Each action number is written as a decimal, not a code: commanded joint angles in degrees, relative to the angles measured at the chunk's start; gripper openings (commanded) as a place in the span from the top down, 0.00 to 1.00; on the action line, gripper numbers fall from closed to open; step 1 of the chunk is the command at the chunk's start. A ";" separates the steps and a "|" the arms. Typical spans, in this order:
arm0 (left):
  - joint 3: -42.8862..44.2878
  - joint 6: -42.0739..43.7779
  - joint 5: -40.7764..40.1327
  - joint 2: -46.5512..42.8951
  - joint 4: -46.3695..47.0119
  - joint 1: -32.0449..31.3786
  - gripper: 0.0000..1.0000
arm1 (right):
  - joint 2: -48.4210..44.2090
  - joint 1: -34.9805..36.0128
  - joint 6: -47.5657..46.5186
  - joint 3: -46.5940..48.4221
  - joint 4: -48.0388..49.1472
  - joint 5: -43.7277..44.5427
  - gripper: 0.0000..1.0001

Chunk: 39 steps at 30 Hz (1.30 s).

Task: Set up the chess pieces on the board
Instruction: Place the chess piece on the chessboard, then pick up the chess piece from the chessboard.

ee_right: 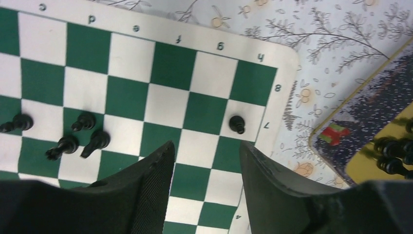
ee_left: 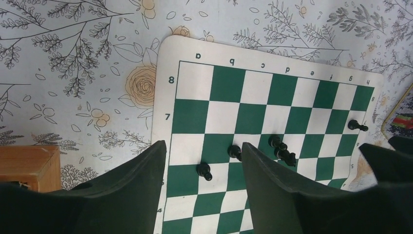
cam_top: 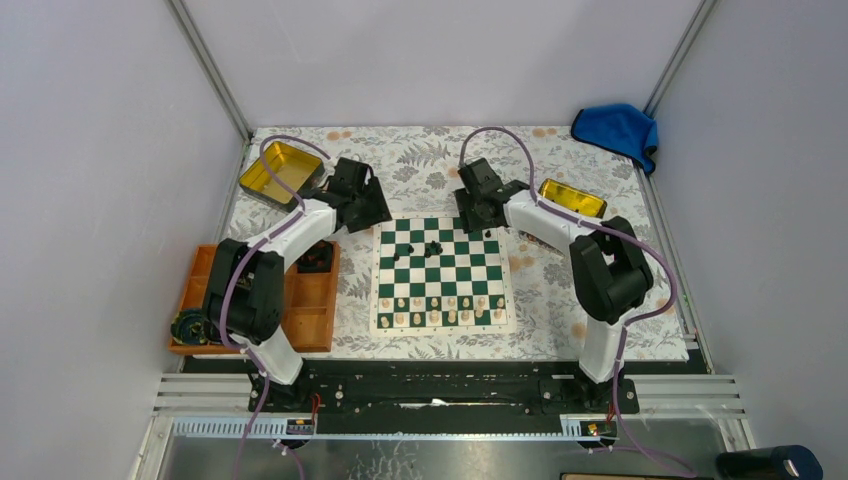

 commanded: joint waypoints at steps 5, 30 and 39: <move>-1.83 0.25 -2.36 -2.46 0.08 -0.56 0.27 | -1.58 4.02 0.10 2.13 0.52 -4.28 0.39; -4.16 0.74 -2.49 -4.64 1.11 -0.59 0.01 | 6.31 10.11 2.47 9.52 -2.80 -6.26 0.41; -4.18 1.05 -2.37 -4.54 1.15 -0.59 0.01 | 8.11 10.11 3.11 9.72 -2.96 -6.80 0.44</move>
